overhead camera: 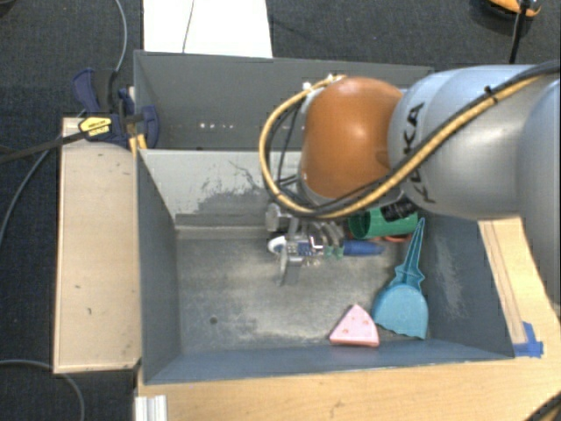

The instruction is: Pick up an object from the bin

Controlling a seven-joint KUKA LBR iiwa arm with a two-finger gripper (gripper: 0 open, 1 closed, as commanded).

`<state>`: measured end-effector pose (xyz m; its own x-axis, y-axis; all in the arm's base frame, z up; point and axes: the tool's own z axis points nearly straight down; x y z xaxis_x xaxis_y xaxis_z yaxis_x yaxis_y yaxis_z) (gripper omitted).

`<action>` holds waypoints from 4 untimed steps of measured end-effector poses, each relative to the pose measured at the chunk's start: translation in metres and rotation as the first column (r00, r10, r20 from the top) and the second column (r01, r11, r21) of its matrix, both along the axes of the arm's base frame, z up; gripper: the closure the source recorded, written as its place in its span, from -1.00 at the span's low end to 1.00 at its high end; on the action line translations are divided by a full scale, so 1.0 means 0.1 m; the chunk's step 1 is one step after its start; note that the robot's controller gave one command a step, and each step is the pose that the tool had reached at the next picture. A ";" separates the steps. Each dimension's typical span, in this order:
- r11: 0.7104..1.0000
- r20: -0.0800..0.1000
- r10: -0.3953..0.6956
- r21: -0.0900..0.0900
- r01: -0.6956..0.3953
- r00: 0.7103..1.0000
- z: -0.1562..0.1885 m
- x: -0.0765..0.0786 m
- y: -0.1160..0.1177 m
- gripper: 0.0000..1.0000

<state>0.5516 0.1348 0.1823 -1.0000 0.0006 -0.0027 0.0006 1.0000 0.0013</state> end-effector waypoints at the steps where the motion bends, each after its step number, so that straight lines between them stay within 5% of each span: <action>1: 0.996 0.000 0.089 0.001 -0.089 0.996 -0.35 0.16 -0.36 -1.00; 3: 0.998 0.004 -0.063 0.001 0.063 0.998 -0.47 0.34 -0.71 -1.00; 4: 1.000 0.007 -0.001 0.003 0.001 1.000 -0.88 0.39 -0.79 -1.00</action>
Offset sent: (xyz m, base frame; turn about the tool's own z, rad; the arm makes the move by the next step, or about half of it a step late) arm 0.0297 -0.0731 -0.0291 0.1769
